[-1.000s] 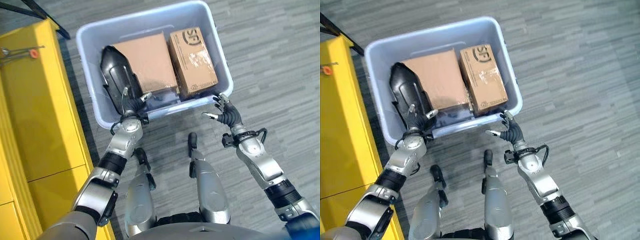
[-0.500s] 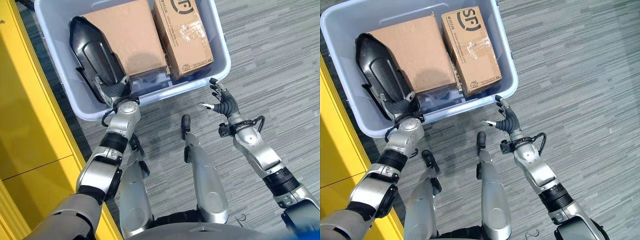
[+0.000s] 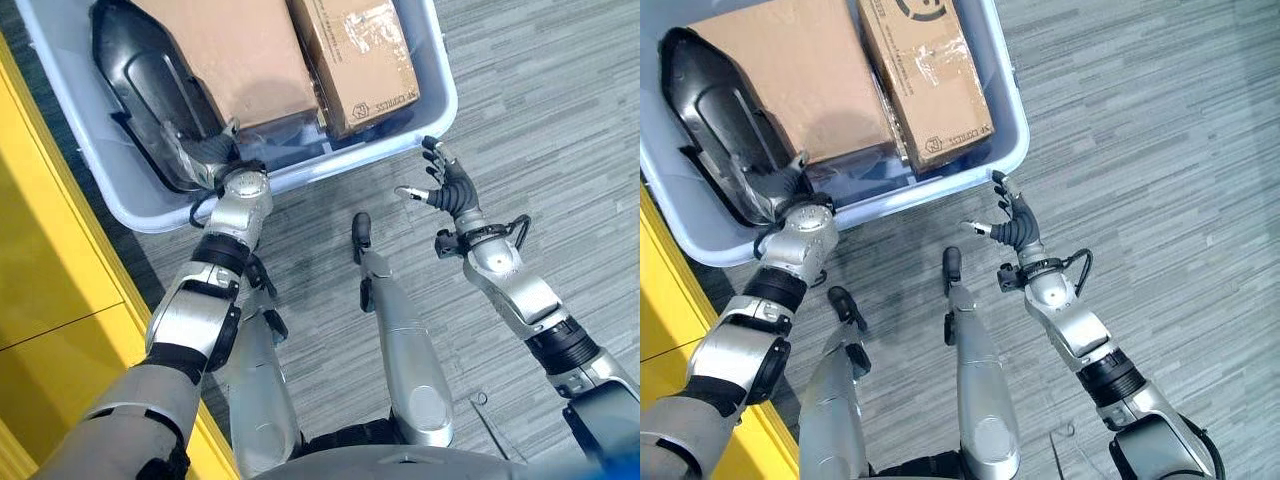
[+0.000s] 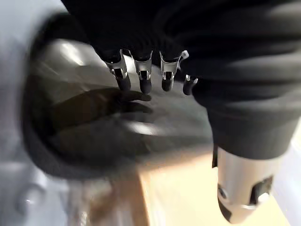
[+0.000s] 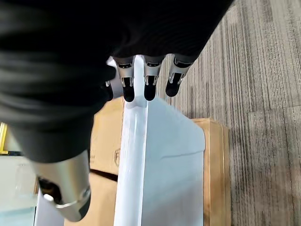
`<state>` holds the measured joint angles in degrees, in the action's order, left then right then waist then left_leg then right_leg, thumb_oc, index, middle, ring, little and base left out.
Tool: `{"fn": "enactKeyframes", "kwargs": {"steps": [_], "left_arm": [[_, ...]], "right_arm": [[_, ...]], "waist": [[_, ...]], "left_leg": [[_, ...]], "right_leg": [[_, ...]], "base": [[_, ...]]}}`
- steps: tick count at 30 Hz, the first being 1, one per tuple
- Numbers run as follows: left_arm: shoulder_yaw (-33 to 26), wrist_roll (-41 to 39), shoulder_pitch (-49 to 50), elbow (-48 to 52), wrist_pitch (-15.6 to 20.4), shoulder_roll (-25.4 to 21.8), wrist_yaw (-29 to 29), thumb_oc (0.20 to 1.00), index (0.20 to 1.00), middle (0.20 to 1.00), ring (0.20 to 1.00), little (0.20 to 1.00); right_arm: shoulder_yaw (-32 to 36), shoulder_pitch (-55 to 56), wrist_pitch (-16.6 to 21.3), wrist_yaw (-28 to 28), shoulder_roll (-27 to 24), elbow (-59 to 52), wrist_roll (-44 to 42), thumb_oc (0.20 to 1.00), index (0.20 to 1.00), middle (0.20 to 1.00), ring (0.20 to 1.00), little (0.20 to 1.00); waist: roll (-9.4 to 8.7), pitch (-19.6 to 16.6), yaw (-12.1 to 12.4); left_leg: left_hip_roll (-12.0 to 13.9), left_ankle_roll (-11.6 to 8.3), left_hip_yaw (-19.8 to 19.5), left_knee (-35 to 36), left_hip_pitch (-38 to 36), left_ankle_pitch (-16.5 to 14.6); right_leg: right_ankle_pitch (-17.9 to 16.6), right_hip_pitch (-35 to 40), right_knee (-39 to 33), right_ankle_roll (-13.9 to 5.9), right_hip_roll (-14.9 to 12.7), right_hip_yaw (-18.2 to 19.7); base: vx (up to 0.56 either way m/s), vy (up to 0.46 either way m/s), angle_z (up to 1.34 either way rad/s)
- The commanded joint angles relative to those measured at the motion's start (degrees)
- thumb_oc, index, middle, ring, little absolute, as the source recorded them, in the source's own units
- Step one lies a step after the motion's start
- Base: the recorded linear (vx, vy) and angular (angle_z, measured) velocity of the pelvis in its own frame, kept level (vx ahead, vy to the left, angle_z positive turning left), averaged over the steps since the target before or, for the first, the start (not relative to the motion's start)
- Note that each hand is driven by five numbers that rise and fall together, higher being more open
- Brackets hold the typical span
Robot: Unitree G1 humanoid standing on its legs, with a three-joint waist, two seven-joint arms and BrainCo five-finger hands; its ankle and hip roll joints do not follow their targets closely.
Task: Move parts from the plastic box to the shelf.
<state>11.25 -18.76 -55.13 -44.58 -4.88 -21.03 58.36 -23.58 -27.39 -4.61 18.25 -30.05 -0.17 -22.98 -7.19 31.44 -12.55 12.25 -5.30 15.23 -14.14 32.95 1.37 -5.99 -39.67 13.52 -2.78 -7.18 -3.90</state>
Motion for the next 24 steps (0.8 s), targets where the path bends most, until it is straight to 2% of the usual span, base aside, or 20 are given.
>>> {"fn": "enactKeyframes", "kwargs": {"steps": [1, 2, 3, 6, 11, 14, 15, 16, 17, 24], "left_arm": [[1.6, 7.3, -1.5, -1.0, -1.1, -1.6, -2.2, 1.000, 1.000, 1.000, 1.000, 1.000], [2.5, 8.6, -1.9, -1.2, -1.1, -1.6, -3.2, 1.000, 1.000, 1.000, 1.000, 1.000], [4.2, 9.1, -2.4, -1.6, -0.1, -1.7, -5.9, 1.000, 1.000, 1.000, 1.000, 1.000], [6.8, 14.1, -3.6, -1.5, -0.1, -1.2, -9.2, 1.000, 1.000, 1.000, 1.000, 1.000], [10.3, 21.5, -4.8, -1.2, -1.4, -1.8, -9.2, 1.000, 1.000, 1.000, 1.000, 1.000], [12.2, 26.0, -5.5, -1.3, -1.1, -2.9, -9.9, 1.000, 1.000, 1.000, 1.000, 1.000], [13.2, 27.7, -6.2, -1.0, -0.8, -3.5, -9.9, 1.000, 1.000, 1.000, 1.000, 1.000], [13.5, 28.5, -6.2, -0.7, -0.7, -3.6, -10.0, 1.000, 1.000, 1.000, 1.000, 1.000], [14.1, 30.5, -5.6, -0.5, -0.6, -3.6, -10.2, 1.000, 1.000, 1.000, 1.000, 1.000], [17.9, 37.2, -5.3, -0.2, 0.7, -4.4, -13.3, 1.000, 1.000, 1.000, 1.000, 1.000]], "right_arm": [[0.9, 0.4, 1.5, 0.7, 0.9, -0.6, -0.1, 1.000, 1.000, 1.000, 1.000, 1.000], [0.7, 0.3, 1.8, 0.9, 1.1, -0.4, -0.1, 1.000, 1.000, 1.000, 1.000, 1.000], [0.6, 0.7, 2.2, 1.4, 1.3, -0.7, -0.8, 1.000, 1.000, 1.000, 1.000, 1.000], [0.9, 0.8, 1.6, 1.4, 1.5, -1.3, -0.4, 1.000, 1.000, 1.000, 1.000, 1.000], [1.1, 1.8, 2.1, 1.4, 1.6, -1.2, -0.2, 1.000, 1.000, 1.000, 1.000, 1.000], [1.3, 2.7, 3.9, 2.0, 1.3, -0.8, 0.1, 1.000, 1.000, 1.000, 1.000, 1.000], [1.8, 2.8, 4.4, 1.5, 1.1, -0.9, 0.3, 1.000, 1.000, 1.000, 1.000, 1.000], [1.9, 3.0, 4.4, 1.3, 1.0, -1.0, 0.5, 1.000, 1.000, 1.000, 1.000, 1.000], [1.7, 3.9, 4.7, 1.1, 1.1, -1.1, 0.6, 1.000, 1.000, 1.000, 1.000, 1.000], [1.1, 5.1, 5.9, 0.8, 1.3, -0.5, 1.0, 1.000, 1.000, 1.000, 1.000, 1.000]], "waist": [[-3.41, -1.6, 0.4], [-3.48, -1.6, 0.3], [-3.51, -1.6, 0.0], [-3.59, -1.6, -0.5], [-3.56, -1.6, -0.9], [-3.35, -1.6, -1.1], [-3.23, -1.6, -1.3], [-3.14, -1.6, -1.3], [-2.93, -1.6, -1.3], [-2.67, -1.6, -1.1]], "left_leg": [[-0.6, -1.37, -5.3, -7.1, 4.4, -3.8], [-0.6, -1.32, -5.2, -7.5, 4.7, -3.9], [-0.8, -1.59, -5.6, -8.7, 4.3, -5.7], [-1.1, -1.31, -5.5, -9.5, 5.0, -6.2], [-1.6, -0.86, -5.4, -9.9, 5.5, -6.5], [-1.8, -0.75, -5.3, -9.8, 5.6, -6.5], [-1.9, -0.29, -4.7, -9.4, 7.0, -4.9], [-2.0, -0.29, -4.7, -9.4, 7.0, -4.8], [-2.1, -0.71, -5.4, -9.4, 5.6, -6.2], [-2.3, -0.54, -5.6, -8.5, 5.1, -5.8]], "right_leg": [[7.8, 0.2, 6.9, -2.51, 0.6, 3.5], [7.8, 0.0, 7.0, -2.46, 0.6, 3.7], [9.2, 0.7, 7.8, -2.67, 1.0, 4.2], [9.3, 0.2, 8.2, -2.59, 1.3, 4.8], [9.2, -0.3, 8.4, -2.59, 1.6, 5.4], [9.0, -0.4, 8.3, -2.63, 1.7, 5.7], [7.5, -2.0, 8.0, -2.36, 1.6, 5.9], [7.4, -2.0, 8.0, -2.38, 1.7, 6.0], [8.8, -0.4, 8.0, -2.69, 1.7, 6.1], [8.7, 0.2, 7.6, -2.81, 1.6, 5.8]], "base": [[0.03, -0.003, -0.04], [0.04, -0.038, -0.06], [0.11, -0.027, -0.08], [0.03, -0.006, -0.02], [0.00, 0.000, 0.00], [-0.02, -0.002, 0.00], [-0.07, -0.004, -0.02], [-0.01, 0.010, -0.03], [0.05, 0.018, -0.03], [0.00, -0.009, 0.00]]}}
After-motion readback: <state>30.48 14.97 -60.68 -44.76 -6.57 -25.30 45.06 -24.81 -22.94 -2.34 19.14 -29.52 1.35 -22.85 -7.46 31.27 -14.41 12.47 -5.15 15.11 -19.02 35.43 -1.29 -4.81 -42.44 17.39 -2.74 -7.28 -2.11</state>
